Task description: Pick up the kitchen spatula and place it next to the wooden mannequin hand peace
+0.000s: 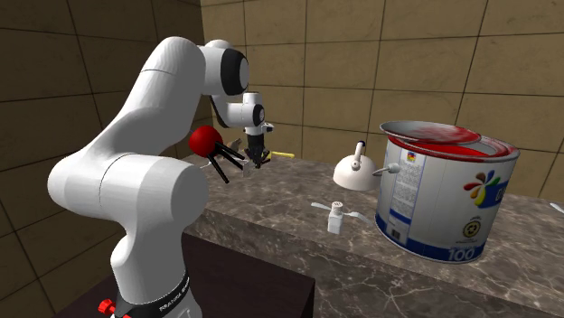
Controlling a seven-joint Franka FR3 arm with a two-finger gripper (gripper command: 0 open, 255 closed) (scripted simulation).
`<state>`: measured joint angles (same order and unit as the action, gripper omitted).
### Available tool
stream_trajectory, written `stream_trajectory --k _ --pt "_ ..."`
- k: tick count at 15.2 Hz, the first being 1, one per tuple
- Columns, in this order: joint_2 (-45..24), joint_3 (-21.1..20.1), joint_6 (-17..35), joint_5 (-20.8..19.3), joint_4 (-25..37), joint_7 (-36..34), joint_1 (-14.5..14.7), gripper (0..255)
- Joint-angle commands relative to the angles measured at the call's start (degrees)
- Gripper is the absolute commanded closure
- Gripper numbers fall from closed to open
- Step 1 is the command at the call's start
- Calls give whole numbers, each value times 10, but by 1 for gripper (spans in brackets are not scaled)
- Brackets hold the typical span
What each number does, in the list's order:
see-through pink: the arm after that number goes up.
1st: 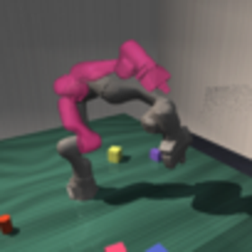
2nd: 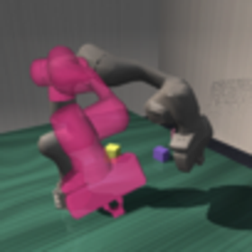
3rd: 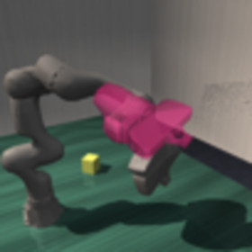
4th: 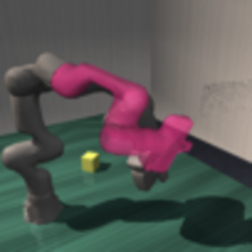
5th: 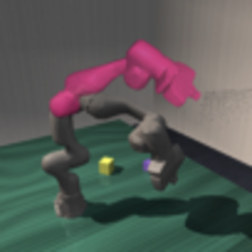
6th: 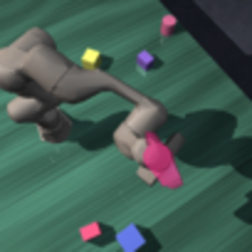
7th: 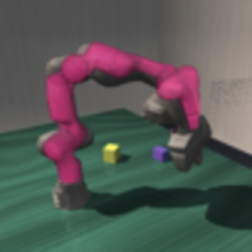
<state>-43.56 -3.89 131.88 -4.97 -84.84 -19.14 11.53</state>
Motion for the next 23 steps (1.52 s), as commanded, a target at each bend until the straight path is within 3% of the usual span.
stream_trajectory --k 1,6,7,12,16,23 --pt "-2 0 2 0 1 0 0 255" --pt "-2 0 2 0 1 0 0 255" --pt "-2 0 2 0 1 0 0 0" --pt "-2 0 2 0 1 0 0 0" --pt "46 -3 -42 3 -4 2 -2 0" --pt "46 -3 -42 3 -4 2 -2 0"
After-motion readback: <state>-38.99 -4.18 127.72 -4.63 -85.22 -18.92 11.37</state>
